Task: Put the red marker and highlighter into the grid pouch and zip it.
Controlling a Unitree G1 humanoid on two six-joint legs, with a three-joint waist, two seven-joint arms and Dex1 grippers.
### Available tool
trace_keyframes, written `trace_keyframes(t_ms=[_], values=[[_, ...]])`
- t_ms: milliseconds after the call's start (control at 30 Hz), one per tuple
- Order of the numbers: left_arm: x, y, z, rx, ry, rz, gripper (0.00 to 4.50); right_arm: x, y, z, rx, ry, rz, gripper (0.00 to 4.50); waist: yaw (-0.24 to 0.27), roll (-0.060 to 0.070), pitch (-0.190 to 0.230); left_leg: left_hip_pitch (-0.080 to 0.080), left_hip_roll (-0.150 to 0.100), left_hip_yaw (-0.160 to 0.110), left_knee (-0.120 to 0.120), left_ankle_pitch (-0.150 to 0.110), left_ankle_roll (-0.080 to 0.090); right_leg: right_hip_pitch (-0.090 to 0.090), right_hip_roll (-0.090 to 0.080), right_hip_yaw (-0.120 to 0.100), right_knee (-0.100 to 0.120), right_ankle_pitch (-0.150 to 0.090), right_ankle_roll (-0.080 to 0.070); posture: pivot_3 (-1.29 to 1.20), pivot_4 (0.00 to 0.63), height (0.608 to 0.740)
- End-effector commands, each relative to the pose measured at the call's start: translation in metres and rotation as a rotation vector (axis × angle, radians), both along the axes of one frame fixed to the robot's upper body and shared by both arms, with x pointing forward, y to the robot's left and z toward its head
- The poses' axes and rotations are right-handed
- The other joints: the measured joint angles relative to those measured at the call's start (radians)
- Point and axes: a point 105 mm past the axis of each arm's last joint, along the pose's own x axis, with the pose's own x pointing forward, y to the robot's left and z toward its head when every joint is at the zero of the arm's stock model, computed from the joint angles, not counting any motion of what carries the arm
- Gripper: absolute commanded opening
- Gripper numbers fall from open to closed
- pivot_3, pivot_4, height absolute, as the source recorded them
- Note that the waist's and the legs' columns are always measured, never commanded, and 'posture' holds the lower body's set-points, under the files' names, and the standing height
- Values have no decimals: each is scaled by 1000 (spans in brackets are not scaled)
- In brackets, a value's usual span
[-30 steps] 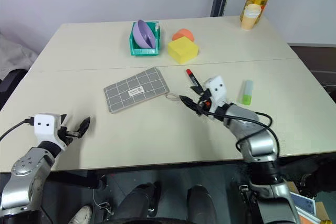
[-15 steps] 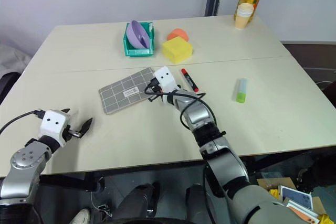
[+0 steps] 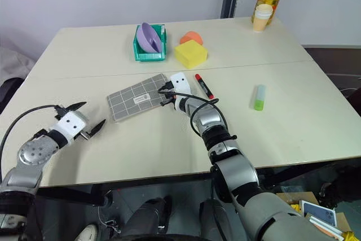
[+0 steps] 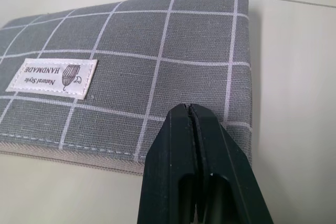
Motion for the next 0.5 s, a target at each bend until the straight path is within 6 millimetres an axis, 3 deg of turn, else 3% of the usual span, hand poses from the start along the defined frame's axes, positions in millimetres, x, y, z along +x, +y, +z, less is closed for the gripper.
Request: trace_keyframes(t_ms=[33, 400, 500], values=[[10, -15, -4, 67, -22, -115, 4500, 0, 7, 14, 30, -35, 17, 64, 1, 0, 0, 0, 0, 0, 0, 0, 0, 0, 0, 0, 0, 0, 0, 0, 150, 740], [28, -56, -5, 153, -67, -375, 4500, -4, 3, 13, 30, -42, 7, 64, -2, 0, 0, 0, -1, 0, 0, 0, 0, 0, -1, 0, 1, 1, 1, 0, 150, 740], [31, -60, 1, 149, -105, -396, 3635, -5, 2, 12, 25, -40, 4, 0, -3, 0, 0, 0, -1, 0, 0, 0, 0, 0, -1, 0, 2, 1, 1, 0, 150, 740]])
